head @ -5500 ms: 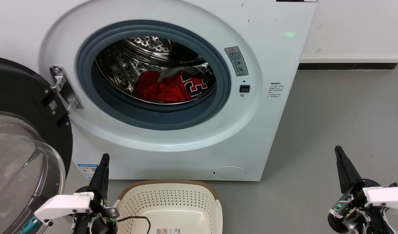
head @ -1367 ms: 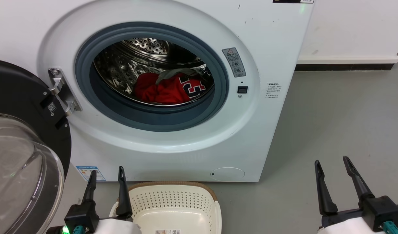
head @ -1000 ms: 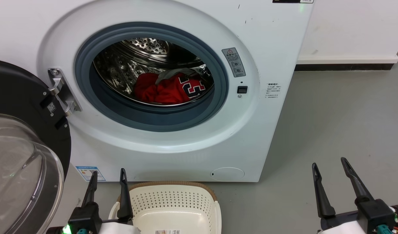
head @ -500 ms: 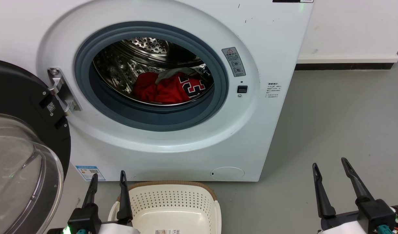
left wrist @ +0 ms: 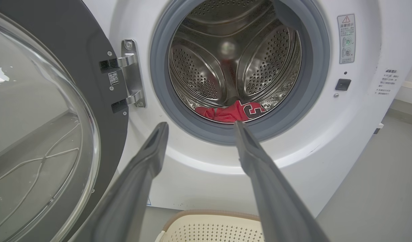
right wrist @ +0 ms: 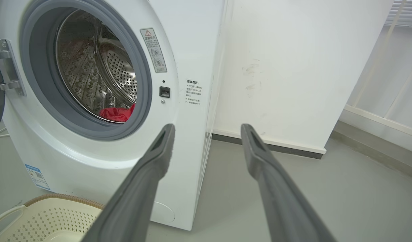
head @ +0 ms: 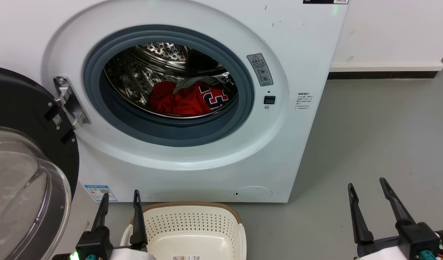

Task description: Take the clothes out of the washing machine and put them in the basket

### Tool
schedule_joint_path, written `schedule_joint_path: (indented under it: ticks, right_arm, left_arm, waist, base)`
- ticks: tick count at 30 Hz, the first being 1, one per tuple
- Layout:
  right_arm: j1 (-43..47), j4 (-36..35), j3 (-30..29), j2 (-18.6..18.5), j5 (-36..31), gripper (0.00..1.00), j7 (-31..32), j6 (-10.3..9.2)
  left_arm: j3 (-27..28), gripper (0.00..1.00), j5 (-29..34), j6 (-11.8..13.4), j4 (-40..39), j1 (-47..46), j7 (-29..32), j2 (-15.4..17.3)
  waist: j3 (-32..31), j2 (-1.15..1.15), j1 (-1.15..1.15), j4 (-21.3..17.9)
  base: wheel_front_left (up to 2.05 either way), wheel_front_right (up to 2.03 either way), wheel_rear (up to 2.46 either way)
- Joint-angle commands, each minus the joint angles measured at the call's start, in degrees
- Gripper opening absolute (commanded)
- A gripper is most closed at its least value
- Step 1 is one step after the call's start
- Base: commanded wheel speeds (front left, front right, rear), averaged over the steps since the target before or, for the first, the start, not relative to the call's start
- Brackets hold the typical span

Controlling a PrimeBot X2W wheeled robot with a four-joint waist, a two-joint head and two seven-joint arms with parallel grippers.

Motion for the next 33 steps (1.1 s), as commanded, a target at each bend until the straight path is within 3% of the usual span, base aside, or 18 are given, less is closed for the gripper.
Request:
schedule_joint_path:
  ticks: [1, 13, 18, 26, 33]
  right_arm:
    - [0.46, 0.25, -0.01, -0.07, 0.53, 1.00, -0.14, -0.03]
    - [0.23, 0.94, 0.14, -0.07, 0.78, 1.00, -0.14, -0.04]
    - [-0.28, 0.71, 0.62, -0.07, 0.80, 1.00, -0.14, -0.03]
    - [-2.01, -0.07, 1.39, -0.06, 0.56, 1.00, -0.14, -0.04]
    - [-5.34, -1.10, 2.30, -0.04, 1.29, 1.00, -0.14, -0.04]
  left_arm:
    - [0.06, 1.00, 0.14, 0.21, 0.07, 0.25, -0.16, 0.07]
    - [-0.12, 1.00, 0.29, 0.63, 0.28, -0.80, -0.16, 0.07]
    - [0.42, 1.00, 0.61, -0.73, 1.17, -3.59, -0.16, 0.06]
    - [2.60, 1.00, 1.38, -4.76, 8.92, -15.25, -0.15, 0.85]
    - [3.32, 1.00, 2.93, -6.10, 20.18, -30.32, -0.15, 3.87]
  waist:
    - [-0.03, 0.00, 0.00, 0.00]
    - [0.13, 0.00, 0.00, -0.46]
    - [0.85, 0.00, 0.00, -1.10]
    - [4.46, 0.00, 0.00, -3.40]
    - [10.38, 0.00, 0.00, -6.46]
  base:
    - [0.00, 0.00, 0.00]
    - [0.00, 0.00, 0.00]
    - [0.00, 0.00, 0.00]
    - [0.00, 0.00, 0.00]
    - [0.00, 0.00, 0.00]
